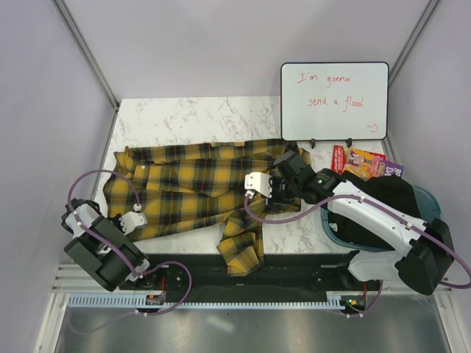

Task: Fold and stack the long sleeve shirts
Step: Fold the shirt

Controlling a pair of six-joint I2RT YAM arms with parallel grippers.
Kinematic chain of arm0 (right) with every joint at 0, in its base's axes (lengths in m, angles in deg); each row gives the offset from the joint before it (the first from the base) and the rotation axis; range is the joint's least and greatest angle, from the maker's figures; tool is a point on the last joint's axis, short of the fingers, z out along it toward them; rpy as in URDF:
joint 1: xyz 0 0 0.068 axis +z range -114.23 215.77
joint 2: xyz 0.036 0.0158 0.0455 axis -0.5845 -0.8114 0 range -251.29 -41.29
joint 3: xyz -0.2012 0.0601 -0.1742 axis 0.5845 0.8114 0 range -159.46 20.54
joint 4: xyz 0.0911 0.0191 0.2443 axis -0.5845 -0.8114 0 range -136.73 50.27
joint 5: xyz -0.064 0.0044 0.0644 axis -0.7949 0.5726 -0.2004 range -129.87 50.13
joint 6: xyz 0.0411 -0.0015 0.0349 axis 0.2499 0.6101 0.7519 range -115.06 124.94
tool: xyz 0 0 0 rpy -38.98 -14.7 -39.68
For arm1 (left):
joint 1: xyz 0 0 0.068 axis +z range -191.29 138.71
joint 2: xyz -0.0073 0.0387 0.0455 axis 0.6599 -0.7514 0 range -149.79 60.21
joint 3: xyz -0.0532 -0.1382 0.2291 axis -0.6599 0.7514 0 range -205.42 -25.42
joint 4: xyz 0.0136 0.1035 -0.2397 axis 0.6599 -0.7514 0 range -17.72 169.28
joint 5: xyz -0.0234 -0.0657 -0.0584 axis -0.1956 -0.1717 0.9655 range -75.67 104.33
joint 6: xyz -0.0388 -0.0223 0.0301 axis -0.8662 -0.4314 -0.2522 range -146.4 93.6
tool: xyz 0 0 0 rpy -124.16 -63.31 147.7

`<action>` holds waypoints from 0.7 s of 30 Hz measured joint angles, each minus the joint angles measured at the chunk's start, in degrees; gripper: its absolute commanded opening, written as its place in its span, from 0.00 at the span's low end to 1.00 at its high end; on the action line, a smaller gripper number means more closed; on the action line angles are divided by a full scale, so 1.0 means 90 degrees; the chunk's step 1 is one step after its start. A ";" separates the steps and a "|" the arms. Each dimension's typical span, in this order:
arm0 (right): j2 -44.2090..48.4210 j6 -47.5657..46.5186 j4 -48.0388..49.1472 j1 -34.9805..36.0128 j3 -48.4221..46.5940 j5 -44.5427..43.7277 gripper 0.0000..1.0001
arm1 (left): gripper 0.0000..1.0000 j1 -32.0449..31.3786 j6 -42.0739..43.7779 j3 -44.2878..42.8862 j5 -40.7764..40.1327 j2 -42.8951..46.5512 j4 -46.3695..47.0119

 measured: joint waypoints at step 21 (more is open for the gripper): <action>0.0221 0.0124 -0.0663 -0.0542 -0.0313 0.0444 0.00 | 0.02 -0.0172 -0.0092 -0.2647 0.1073 -0.0204 -0.2028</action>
